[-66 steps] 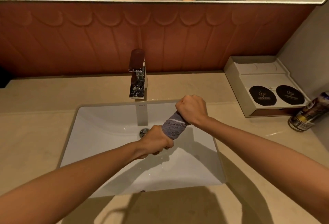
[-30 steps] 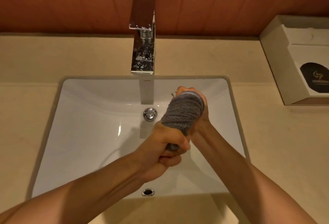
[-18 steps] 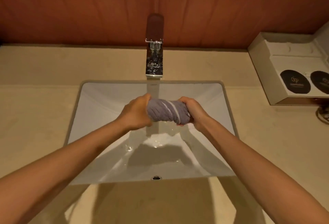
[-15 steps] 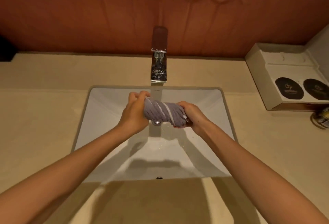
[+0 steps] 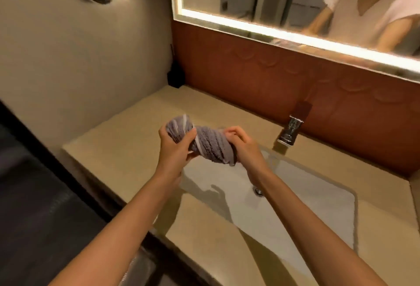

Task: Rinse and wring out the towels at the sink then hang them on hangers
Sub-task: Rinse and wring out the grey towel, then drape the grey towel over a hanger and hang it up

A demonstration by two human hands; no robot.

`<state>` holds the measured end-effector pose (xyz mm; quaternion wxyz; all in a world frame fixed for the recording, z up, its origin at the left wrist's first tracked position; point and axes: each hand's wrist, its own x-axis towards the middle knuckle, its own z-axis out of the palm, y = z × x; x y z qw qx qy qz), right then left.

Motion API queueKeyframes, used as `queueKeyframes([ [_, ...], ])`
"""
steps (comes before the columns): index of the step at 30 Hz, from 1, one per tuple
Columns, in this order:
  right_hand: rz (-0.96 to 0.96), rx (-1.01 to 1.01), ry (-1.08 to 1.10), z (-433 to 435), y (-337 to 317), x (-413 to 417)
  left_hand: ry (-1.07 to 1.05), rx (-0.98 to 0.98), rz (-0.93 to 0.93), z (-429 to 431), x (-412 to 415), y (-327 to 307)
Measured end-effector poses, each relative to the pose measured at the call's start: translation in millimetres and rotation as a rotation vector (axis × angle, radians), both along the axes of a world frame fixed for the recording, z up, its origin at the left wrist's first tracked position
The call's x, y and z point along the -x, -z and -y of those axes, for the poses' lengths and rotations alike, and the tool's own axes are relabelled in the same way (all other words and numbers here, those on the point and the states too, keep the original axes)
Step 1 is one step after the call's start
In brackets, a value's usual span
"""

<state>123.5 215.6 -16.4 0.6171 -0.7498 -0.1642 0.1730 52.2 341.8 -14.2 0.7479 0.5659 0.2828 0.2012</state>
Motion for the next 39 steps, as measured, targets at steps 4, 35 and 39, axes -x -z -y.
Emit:
queueKeyframes([
  [4, -0.029, -0.036, -0.345, -41, -9, 54, -0.336, -0.108, 0.076, -15, 93, -15],
  [35, 0.621, -0.269, -2.369, -79, -32, 1076, -2.342, -0.331, -0.403, 182, 1050, -38],
  [39, 0.805, -0.341, -2.374, -92, -27, 1172, -2.375, -0.325, -0.43, 175, 1136, -30],
])
